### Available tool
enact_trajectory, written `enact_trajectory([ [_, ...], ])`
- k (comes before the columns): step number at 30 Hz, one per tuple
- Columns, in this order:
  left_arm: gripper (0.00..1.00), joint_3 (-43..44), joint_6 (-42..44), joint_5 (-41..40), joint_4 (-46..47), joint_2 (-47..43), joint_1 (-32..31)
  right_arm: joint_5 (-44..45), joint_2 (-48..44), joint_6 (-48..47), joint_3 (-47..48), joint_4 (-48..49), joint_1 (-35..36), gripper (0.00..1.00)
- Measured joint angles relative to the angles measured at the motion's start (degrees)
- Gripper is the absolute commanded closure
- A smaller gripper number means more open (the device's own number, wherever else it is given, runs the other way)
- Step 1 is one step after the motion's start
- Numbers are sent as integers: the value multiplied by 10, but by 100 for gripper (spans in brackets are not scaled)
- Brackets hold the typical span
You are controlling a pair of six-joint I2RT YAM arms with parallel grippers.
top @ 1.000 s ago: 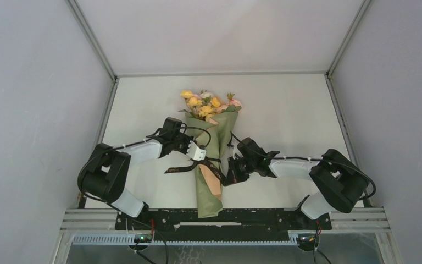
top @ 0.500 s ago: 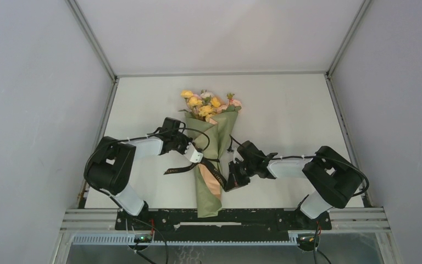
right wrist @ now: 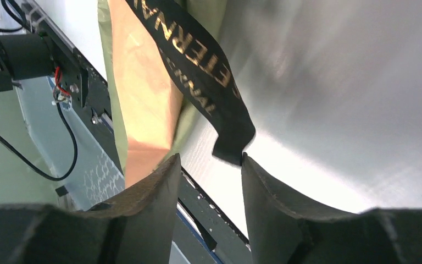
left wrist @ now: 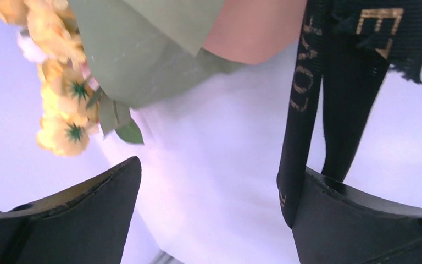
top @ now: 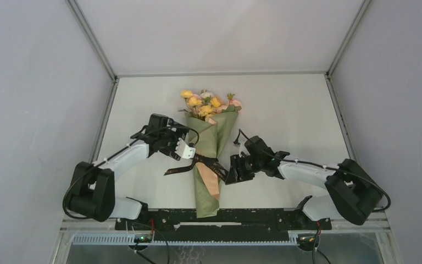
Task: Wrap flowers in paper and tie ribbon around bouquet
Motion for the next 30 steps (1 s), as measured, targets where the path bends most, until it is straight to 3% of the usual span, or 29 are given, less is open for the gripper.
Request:
enact_trajectory([
  [5, 0, -15, 21, -17, -73, -57, 39, 23, -58, -20, 11, -54, -23, 43],
  [10, 0, -14, 18, 14, -174, -96, 48, 40, -66, -33, 42, -87, -32, 48],
  [16, 0, 7, -89, 101, -258, -122, 16, 39, -18, -41, 115, -84, -24, 51],
  [18, 9, 22, -149, 128, -262, -125, 6, 37, 0, -42, 131, -75, -17, 54],
  [21, 42, 49, -241, 157, -247, -133, 3, 33, 16, -41, 136, -59, -9, 60],
  [23, 66, 55, -255, 164, -245, -144, 3, 30, 25, -39, 136, -48, -4, 64],
  [25, 77, 52, -238, 167, -260, -163, 2, 28, 34, -33, 139, -38, 2, 65],
  [27, 78, 31, -205, 168, -269, -196, -4, 26, 49, -30, 149, -31, 9, 66],
  [30, 63, -19, -170, 162, -267, -236, -32, 24, 70, -26, 165, -19, 17, 65],
])
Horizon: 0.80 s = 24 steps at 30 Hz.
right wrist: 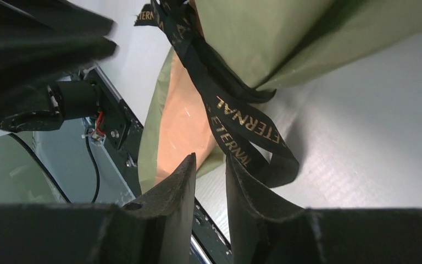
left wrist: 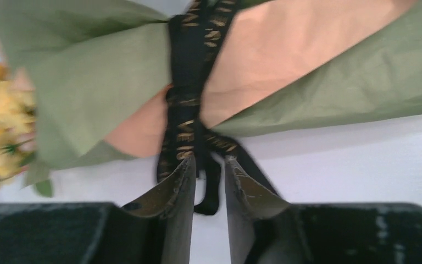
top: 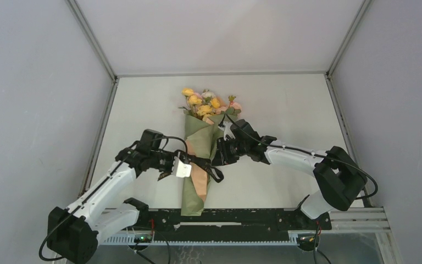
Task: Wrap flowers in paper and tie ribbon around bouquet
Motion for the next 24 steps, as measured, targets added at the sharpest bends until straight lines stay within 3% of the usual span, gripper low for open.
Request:
enact_trajectory([
  [10, 55, -47, -1, -87, 137, 104, -17, 0, 11, 8, 5, 22, 4, 66],
  [24, 51, -63, -32, -110, 242, 120, -11, 3, 14, 5, 5, 17, 3, 69],
])
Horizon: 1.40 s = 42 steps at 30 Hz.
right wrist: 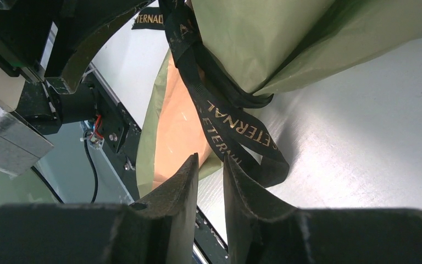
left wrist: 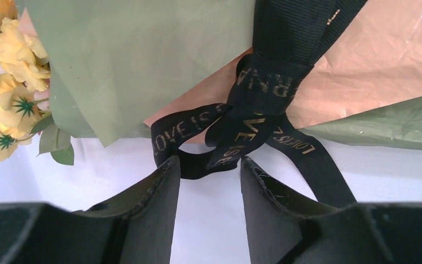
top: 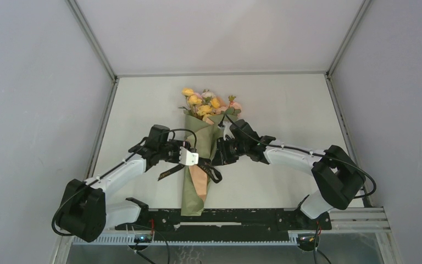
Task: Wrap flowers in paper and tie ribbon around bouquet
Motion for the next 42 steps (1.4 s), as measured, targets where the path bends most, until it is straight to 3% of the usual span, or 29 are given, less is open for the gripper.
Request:
enact_trajectory([
  [4, 61, 0, -2, 8, 2, 6, 0, 0, 2, 0, 0, 0, 0, 69],
  [12, 99, 0, 10, 24, -37, 9, -3, -1, 3, 0, 0, -4, 0, 70],
  [23, 100, 2, 46, 23, -167, -32, -3, -30, 41, 2, 16, 26, 5, 65],
  [30, 100, 9, 61, -5, -245, -38, -3, -28, 46, -1, 29, 29, 6, 46],
  [38, 100, 20, 135, -28, -388, -43, -8, -7, 35, -6, 17, 16, -10, 28],
  [42, 100, 19, 147, -35, -409, -47, -22, -6, 35, -3, 0, 17, -28, 26],
])
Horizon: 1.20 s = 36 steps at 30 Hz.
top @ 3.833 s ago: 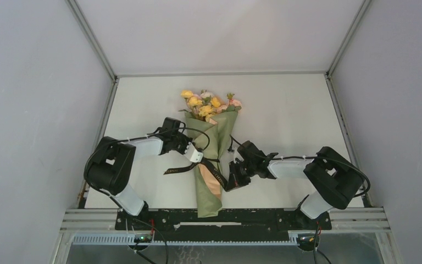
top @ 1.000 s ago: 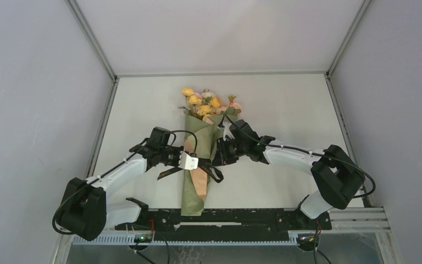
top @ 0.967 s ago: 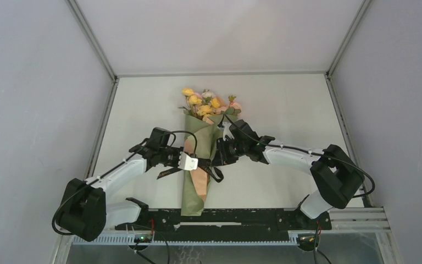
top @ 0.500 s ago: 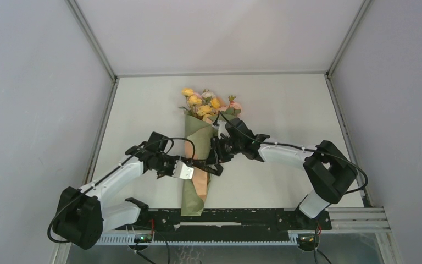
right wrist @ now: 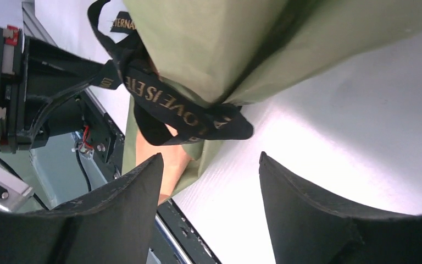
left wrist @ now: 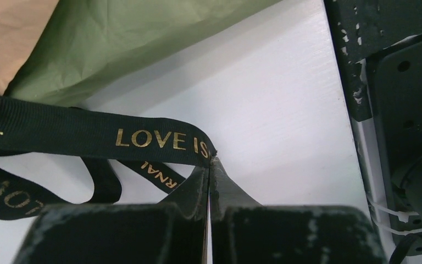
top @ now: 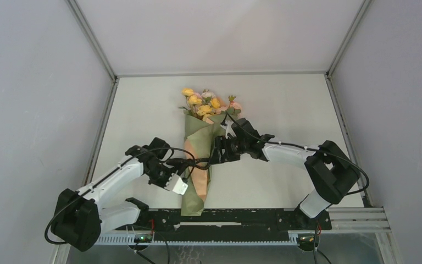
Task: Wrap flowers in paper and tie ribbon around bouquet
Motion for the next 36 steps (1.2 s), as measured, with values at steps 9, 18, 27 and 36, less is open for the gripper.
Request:
enact_trajectory([
  [9, 100, -5, -1, 0, 3, -1, -37, -23, 27, 10, -2, 48, -14, 34],
  [18, 100, -18, 0, -3, 4, -1, -50, -43, 56, 30, -2, 116, -19, 41],
  [27, 58, -17, -6, -5, 2, -1, -58, -54, 71, 38, -2, 127, -19, 100],
  [36, 11, 114, -38, 0, -4, 17, 52, -52, 71, 32, -2, 111, -10, 100],
])
